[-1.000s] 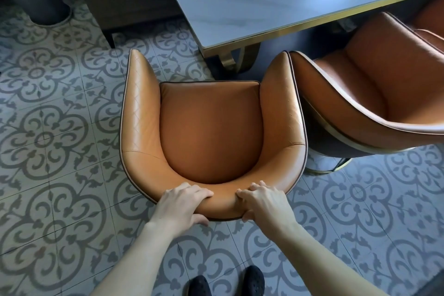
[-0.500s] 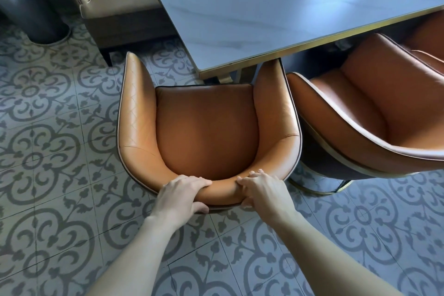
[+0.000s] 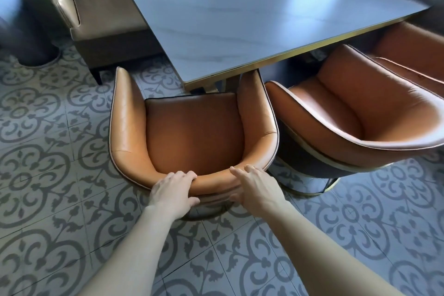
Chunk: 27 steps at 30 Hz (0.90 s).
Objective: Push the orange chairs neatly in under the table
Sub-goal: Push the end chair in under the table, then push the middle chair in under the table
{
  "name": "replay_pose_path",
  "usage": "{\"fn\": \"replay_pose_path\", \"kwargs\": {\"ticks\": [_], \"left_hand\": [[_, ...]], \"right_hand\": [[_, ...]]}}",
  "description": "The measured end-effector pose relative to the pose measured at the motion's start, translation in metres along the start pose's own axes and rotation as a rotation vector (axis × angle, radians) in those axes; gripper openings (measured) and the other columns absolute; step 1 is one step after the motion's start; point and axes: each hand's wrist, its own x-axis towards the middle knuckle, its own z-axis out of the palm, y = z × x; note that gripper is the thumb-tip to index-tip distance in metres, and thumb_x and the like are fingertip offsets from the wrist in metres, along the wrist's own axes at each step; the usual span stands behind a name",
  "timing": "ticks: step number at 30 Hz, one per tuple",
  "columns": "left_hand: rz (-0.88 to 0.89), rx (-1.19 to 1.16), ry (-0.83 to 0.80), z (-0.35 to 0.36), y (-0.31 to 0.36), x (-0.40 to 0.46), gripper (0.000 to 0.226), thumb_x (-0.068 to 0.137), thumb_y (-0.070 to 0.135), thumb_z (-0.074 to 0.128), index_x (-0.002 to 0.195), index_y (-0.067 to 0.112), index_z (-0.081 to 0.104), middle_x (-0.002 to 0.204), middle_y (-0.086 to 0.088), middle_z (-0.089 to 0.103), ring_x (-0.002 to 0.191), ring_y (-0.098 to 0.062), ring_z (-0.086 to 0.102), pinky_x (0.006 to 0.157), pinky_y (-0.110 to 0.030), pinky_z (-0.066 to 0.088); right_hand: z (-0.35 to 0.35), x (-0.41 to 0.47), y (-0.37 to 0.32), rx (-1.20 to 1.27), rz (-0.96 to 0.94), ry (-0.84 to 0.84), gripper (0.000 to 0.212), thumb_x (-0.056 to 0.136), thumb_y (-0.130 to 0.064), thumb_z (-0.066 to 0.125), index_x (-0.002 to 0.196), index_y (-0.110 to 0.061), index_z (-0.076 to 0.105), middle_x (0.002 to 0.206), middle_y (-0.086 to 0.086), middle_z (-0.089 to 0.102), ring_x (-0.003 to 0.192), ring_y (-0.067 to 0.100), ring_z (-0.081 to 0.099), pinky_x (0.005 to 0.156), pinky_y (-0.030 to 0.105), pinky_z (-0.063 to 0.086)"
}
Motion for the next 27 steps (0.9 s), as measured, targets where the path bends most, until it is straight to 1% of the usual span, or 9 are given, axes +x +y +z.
{"fn": "replay_pose_path", "kwargs": {"ticks": [3,5,7,11,16,19,22,25,27], "left_hand": [[-0.001,0.023,-0.011,-0.015,0.024,-0.013,0.060,0.086,0.061,0.063,0.136,0.037,0.041,0.126,0.006,0.058,0.119,-0.019,0.052,0.101,-0.040,0.043],[0.013,0.018,-0.025,-0.026,0.050,-0.019,0.064,0.085,0.064,0.062,0.139,0.037,0.040,0.130,0.005,0.057,0.121,-0.020,0.052,0.103,-0.042,0.043],[0.034,0.018,-0.026,-0.040,0.081,-0.024,0.067,0.084,0.066,0.061,0.140,0.037,0.040,0.131,0.006,0.057,0.121,-0.020,0.053,0.103,-0.042,0.043],[0.082,0.053,0.010,-0.059,0.164,-0.032,0.068,0.081,0.072,0.056,0.138,0.038,0.040,0.126,0.006,0.058,0.119,-0.022,0.053,0.102,-0.043,0.043],[0.112,0.062,0.035,-0.067,0.291,-0.034,0.077,0.079,0.074,0.055,0.144,0.036,0.037,0.135,0.004,0.055,0.125,-0.022,0.050,0.104,-0.044,0.042],[0.127,0.052,0.084,-0.064,0.369,-0.032,0.080,0.078,0.076,0.055,0.145,0.037,0.036,0.144,0.005,0.049,0.133,-0.021,0.044,0.112,-0.044,0.035],[0.172,0.025,0.107,-0.061,0.439,-0.021,0.085,0.077,0.077,0.055,0.148,0.039,0.031,0.155,0.006,0.038,0.143,-0.018,0.032,0.117,-0.042,0.025],[0.185,0.025,0.111,-0.060,0.492,-0.001,0.093,0.074,0.081,0.053,0.152,0.041,0.022,0.163,0.001,0.023,0.149,-0.021,0.018,0.121,-0.047,0.017],[0.188,0.042,0.121,-0.059,0.520,0.019,0.095,0.074,0.083,0.052,0.152,0.041,0.017,0.164,0.000,0.016,0.150,-0.022,0.011,0.122,-0.049,0.012]], "right_hand": [[-0.027,-0.030,0.016,0.013,0.057,0.015,0.076,0.091,-0.057,0.068,0.154,-0.034,0.032,0.133,0.004,0.055,0.127,0.028,0.052,0.097,0.046,0.053],[-0.047,-0.050,0.033,0.041,0.088,0.004,0.079,0.091,-0.059,0.067,0.156,-0.034,0.029,0.139,0.006,0.052,0.132,0.029,0.049,0.105,0.049,0.049],[-0.068,-0.071,0.052,0.041,0.098,0.006,0.082,0.091,-0.060,0.066,0.158,-0.035,0.026,0.142,0.007,0.050,0.134,0.030,0.047,0.108,0.051,0.046],[-0.106,-0.115,0.106,0.009,0.108,0.064,0.087,0.088,-0.066,0.066,0.158,-0.036,0.025,0.140,0.005,0.048,0.136,0.029,0.044,0.107,0.051,0.043],[-0.147,-0.171,0.209,-0.002,0.161,0.117,0.089,0.087,-0.069,0.064,0.159,-0.035,0.024,0.157,0.008,0.039,0.149,0.030,0.031,0.117,0.056,0.032],[-0.169,-0.204,0.277,-0.008,0.181,0.144,0.091,0.084,-0.073,0.062,0.158,-0.035,0.025,0.157,0.008,0.038,0.150,0.029,0.028,0.117,0.059,0.025],[-0.188,-0.223,0.344,-0.032,0.213,0.143,0.094,0.080,-0.079,0.059,0.156,-0.036,0.027,0.159,0.007,0.037,0.150,0.029,0.025,0.117,0.064,0.022],[-0.202,-0.226,0.400,-0.011,0.262,0.104,0.101,0.078,-0.085,0.055,0.160,-0.039,0.018,0.170,0.009,0.019,0.159,0.031,0.009,0.120,0.072,0.008],[-0.209,-0.220,0.434,0.011,0.281,0.086,0.103,0.077,-0.086,0.055,0.160,-0.042,0.014,0.172,0.008,0.012,0.160,0.031,0.003,0.119,0.073,0.003]]}}
